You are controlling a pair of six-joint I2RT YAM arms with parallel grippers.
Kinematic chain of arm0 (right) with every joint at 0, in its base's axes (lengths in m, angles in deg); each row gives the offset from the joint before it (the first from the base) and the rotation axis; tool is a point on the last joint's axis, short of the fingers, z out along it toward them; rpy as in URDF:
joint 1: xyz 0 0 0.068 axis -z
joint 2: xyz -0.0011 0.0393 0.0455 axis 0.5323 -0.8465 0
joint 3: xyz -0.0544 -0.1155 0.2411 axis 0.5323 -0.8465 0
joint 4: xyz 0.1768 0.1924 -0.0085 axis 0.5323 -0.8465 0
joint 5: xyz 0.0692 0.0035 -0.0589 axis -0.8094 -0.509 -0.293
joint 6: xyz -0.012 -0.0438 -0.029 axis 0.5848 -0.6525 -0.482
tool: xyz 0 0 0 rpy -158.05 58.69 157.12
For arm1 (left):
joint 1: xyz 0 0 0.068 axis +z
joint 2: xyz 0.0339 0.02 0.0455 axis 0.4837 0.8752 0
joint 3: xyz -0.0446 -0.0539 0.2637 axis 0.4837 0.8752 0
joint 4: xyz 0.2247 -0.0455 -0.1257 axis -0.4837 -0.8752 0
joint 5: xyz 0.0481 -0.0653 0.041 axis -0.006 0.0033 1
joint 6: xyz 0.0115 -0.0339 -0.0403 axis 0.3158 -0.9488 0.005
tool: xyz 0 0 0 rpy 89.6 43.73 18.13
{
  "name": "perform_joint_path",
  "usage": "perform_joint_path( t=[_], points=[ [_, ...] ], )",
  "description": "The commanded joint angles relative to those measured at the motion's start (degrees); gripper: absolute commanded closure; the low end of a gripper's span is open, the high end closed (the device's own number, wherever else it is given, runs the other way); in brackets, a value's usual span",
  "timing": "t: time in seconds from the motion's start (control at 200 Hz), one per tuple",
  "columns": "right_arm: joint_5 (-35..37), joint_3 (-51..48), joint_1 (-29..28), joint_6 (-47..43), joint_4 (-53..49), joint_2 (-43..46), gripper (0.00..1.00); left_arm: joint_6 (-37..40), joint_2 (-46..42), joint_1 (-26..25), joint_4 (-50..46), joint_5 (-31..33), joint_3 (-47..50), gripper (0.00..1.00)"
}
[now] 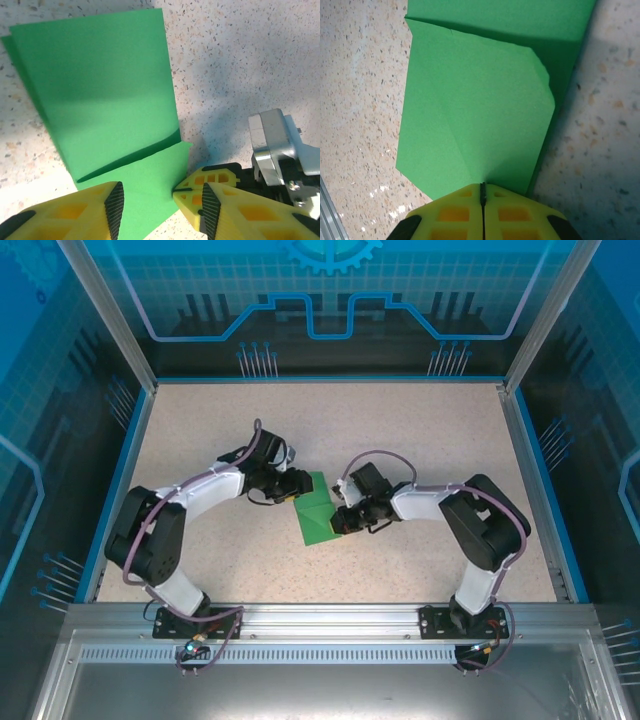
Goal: Fold a paper plane with a square sheet of paper (pick it up from the middle)
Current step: Fold the triangle a second time at the center of the table.
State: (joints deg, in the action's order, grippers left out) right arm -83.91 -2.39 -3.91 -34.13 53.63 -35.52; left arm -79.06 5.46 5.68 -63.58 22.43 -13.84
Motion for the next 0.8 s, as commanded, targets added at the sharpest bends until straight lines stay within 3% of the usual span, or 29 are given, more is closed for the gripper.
perform_joint_path(
  t=[0.0,0.1,0.3,0.575,0.79],
  points=[
    [1.1,-2.1,-0.2,0.3,-0.8,2.3,0.94,-1.7,-3.1,-2.9,-3.3,4.8,2.5,0.49],
    [1.1,-3.2,0.0,0.7,-0.6,3.6,0.93,-4.3,-4.8,-5.0,-1.2,7.8,5.8,0.47],
    [0.8,-4.6,0.4,1.1,-0.5,6.0,0.93,-10.1,-6.5,-7.6,11.0,8.1,13.1,0.46],
    [0.6,-5.7,0.7,1.5,0.0,5.5,0.93,-11.9,-1.6,-8.0,21.3,7.2,16.6,0.45],
    [0.8,-6.9,1.3,1.6,-0.1,6.2,0.93,-11.6,1.3,-8.0,23.9,7.3,16.4,0.45]
  ],
)
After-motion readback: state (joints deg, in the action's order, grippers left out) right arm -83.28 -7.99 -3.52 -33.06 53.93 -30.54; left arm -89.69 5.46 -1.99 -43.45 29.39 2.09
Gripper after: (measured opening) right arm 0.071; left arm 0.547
